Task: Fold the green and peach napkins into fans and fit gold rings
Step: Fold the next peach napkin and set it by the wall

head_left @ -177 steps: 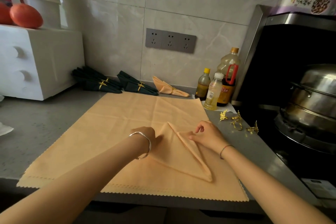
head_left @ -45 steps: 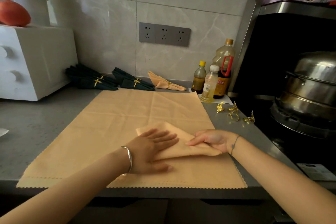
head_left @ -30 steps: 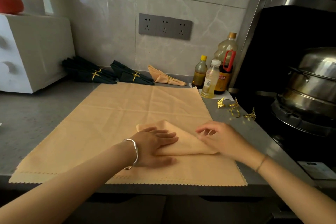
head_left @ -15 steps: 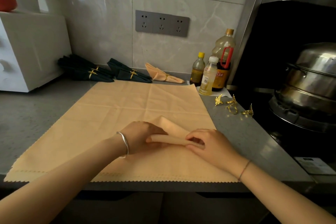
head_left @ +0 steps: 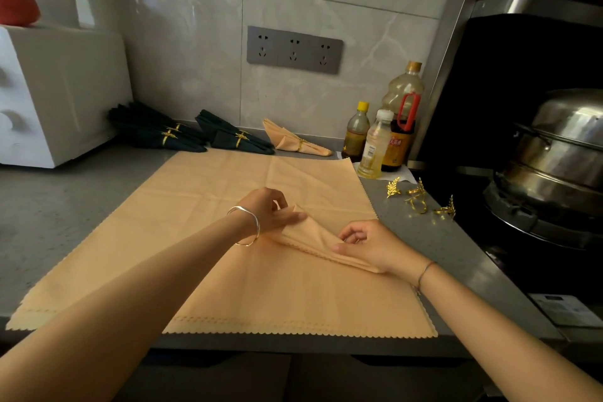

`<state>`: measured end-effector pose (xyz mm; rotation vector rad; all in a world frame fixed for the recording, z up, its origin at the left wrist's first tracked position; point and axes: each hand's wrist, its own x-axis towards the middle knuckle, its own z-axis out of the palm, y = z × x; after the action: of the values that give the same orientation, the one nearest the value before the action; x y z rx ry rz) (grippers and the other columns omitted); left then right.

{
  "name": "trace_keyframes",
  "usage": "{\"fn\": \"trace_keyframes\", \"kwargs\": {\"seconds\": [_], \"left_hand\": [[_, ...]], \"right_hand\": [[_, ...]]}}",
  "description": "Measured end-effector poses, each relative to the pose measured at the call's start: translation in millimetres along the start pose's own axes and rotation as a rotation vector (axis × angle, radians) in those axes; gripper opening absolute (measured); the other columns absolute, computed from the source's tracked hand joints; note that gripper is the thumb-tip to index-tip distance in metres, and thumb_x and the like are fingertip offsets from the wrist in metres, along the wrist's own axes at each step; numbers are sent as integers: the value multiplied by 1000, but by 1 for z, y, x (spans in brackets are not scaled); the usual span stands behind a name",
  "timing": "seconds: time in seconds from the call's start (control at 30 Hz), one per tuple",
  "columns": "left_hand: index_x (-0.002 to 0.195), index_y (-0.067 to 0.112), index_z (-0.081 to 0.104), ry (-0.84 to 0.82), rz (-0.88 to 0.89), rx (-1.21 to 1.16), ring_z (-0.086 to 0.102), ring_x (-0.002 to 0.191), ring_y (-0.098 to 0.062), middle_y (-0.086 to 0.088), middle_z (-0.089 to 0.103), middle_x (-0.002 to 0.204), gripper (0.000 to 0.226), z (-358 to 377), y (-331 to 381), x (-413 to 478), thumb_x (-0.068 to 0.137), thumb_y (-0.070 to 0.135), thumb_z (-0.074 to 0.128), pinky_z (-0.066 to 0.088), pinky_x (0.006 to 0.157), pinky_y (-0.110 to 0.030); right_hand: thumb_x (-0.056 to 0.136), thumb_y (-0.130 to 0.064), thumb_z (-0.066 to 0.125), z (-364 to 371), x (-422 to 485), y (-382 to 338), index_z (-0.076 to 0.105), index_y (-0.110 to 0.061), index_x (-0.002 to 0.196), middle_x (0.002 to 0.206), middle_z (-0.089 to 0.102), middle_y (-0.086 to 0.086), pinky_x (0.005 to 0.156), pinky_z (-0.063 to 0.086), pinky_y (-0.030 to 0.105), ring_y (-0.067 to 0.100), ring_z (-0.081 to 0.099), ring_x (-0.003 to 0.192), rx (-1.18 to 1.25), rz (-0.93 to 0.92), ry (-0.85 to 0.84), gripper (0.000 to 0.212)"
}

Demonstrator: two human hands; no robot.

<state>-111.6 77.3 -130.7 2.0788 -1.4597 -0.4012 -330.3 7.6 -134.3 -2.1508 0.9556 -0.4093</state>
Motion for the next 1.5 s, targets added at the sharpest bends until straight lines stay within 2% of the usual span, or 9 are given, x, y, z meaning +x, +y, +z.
{"fn": "trace_keyframes", "kwargs": {"seconds": [0.13,0.23,0.47,0.63,0.83,0.97,1.1,1.27,1.5], "left_hand": [[98,22,56,90,-13,189,56,82,-15,5,60,90,45,-3,10,-5,77,62,64,45,67,-27],[115,26,55,201,253,279,54,92,-11,8,60,108,38,-6,17,-17,85,49,61,46,76,-26],[131,28,54,6,662,448,52,119,-16,5,59,129,55,12,16,-31,81,47,67,34,101,-26],[127,27,56,69,670,403,56,112,-16,8,61,123,64,23,12,-27,73,60,69,34,102,-29],[131,26,52,107,626,428,51,119,-18,3,57,129,45,28,30,-8,88,31,63,28,105,-27],[133,29,48,41,583,519,53,115,-16,6,58,127,44,26,44,8,91,35,59,32,101,-25],[134,33,44,38,505,610,57,109,-18,6,61,123,45,23,57,27,91,39,57,38,96,-27],[136,35,42,88,392,621,57,108,-18,5,61,122,46,28,66,47,92,45,54,41,93,-27],[133,34,45,133,346,558,57,110,-15,8,60,123,44,41,61,59,92,43,55,41,97,-28]], "right_hand": [[77,-24,77,2,6,0,61,-16,87,72,54,-5,55,35,12,1,43,57,-94,-16,12,20],[76,-23,77,1,8,0,60,-14,89,73,53,-6,56,37,12,2,44,59,-118,-29,10,23],[72,-29,81,-3,14,-3,55,-20,81,75,60,-4,64,44,19,5,53,65,-168,54,-26,28],[81,-24,73,-11,13,-9,54,-17,79,68,58,-5,53,41,9,4,50,60,152,130,-90,20],[68,-36,71,-24,17,6,65,-16,86,81,66,0,61,45,18,9,58,73,542,249,-186,28],[88,-22,64,-39,27,32,63,-16,92,90,67,1,67,44,20,14,60,81,349,156,241,8],[82,-17,71,-68,47,75,54,-8,113,115,56,8,83,40,29,24,54,109,28,111,737,36],[82,-24,71,-86,69,102,37,-9,141,141,44,12,95,42,37,30,45,126,-94,233,717,70],[86,-28,67,-90,89,127,39,-13,140,137,51,10,91,50,43,31,51,122,-249,307,677,63]]}}
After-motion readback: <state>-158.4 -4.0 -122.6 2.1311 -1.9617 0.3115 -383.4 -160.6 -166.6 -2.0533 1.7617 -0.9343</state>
